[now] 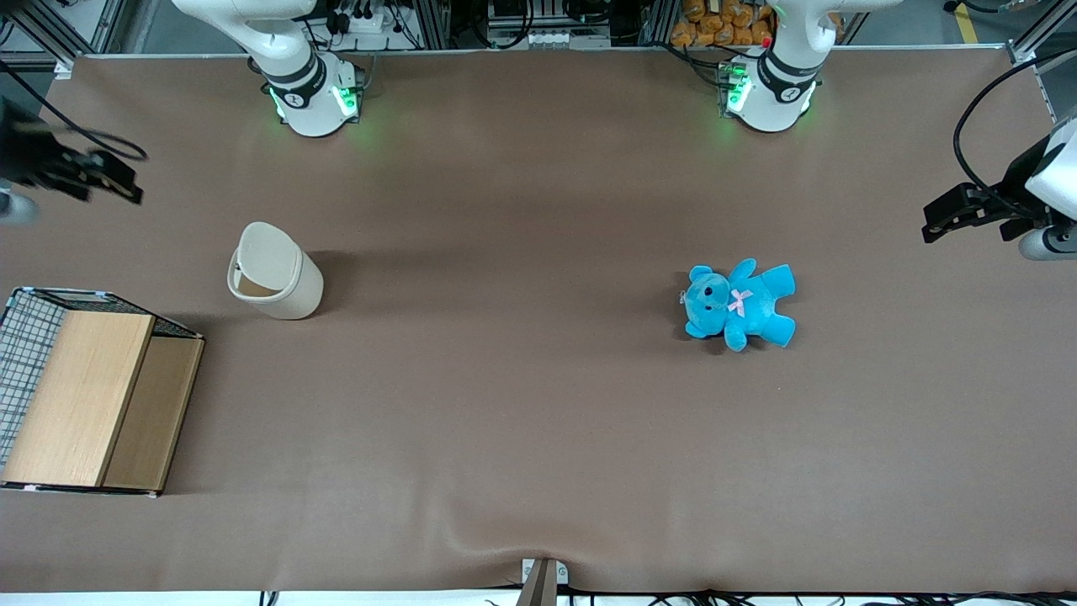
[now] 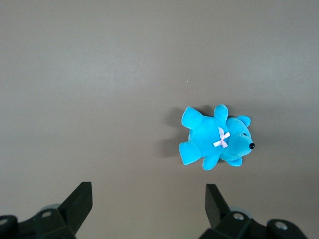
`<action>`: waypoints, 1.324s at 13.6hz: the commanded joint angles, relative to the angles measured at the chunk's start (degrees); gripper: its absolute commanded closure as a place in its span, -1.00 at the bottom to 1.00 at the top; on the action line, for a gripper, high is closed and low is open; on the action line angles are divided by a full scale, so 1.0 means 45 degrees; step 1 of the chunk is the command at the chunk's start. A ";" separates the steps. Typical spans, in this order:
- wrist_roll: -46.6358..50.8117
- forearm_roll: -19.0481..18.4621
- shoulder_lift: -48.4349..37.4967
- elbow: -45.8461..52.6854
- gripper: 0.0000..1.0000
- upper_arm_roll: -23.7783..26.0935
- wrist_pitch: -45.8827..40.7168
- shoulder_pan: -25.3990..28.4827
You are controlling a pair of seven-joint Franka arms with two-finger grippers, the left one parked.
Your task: Open trash can with right arm
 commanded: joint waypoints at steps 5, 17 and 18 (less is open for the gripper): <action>0.0010 0.0117 0.0332 0.2152 -1.00 -0.0023 -0.0743 -0.0224; 0.0010 0.0137 0.0411 0.2173 -1.00 -0.0043 -0.0958 -0.0380; 0.0010 0.0137 0.0412 0.2173 -1.00 -0.0043 -0.0939 -0.0361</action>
